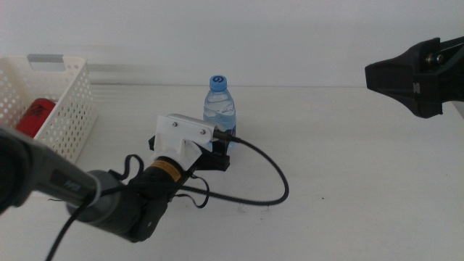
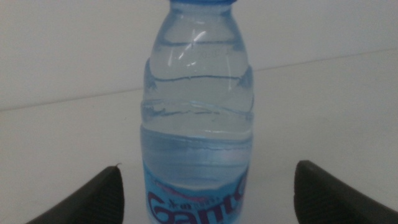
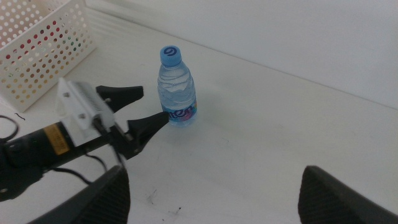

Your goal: Use arms to grab the bottles and put them into the dustbin to the left of the table.

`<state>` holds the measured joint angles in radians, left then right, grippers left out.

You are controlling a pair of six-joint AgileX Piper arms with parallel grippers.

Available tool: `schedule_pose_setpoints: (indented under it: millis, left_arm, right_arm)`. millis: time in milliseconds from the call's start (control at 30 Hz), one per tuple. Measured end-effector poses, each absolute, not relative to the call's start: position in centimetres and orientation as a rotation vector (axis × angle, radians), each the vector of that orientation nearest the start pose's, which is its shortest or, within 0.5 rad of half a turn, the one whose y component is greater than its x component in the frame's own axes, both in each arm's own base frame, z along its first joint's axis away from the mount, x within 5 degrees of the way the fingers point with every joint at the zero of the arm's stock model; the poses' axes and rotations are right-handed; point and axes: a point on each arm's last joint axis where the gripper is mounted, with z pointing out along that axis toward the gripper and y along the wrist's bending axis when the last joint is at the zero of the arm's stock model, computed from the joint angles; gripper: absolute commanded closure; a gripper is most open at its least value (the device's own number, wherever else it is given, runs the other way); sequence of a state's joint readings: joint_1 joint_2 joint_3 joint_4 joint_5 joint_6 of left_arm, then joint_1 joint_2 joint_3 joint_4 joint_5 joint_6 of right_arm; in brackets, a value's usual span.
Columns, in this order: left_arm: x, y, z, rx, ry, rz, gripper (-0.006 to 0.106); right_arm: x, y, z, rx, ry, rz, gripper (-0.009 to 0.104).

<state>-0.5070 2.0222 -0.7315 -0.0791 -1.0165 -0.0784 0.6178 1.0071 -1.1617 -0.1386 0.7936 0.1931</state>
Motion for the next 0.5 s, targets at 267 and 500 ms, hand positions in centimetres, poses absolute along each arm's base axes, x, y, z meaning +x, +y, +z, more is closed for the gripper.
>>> schedule_pose_setpoints:
  millis: [267,500]
  left_arm:
    - [34.2,-17.6,10.5,0.269,1.755,-0.385,0.007]
    - [36.5,-18.1,9.7,0.251,1.736,-0.379,0.007]
  right_arm:
    - [16.6,10.7,41.7,-0.493,2.073,0.317,0.005]
    - [16.6,10.7,41.7,-0.493,2.073,0.317,0.005]
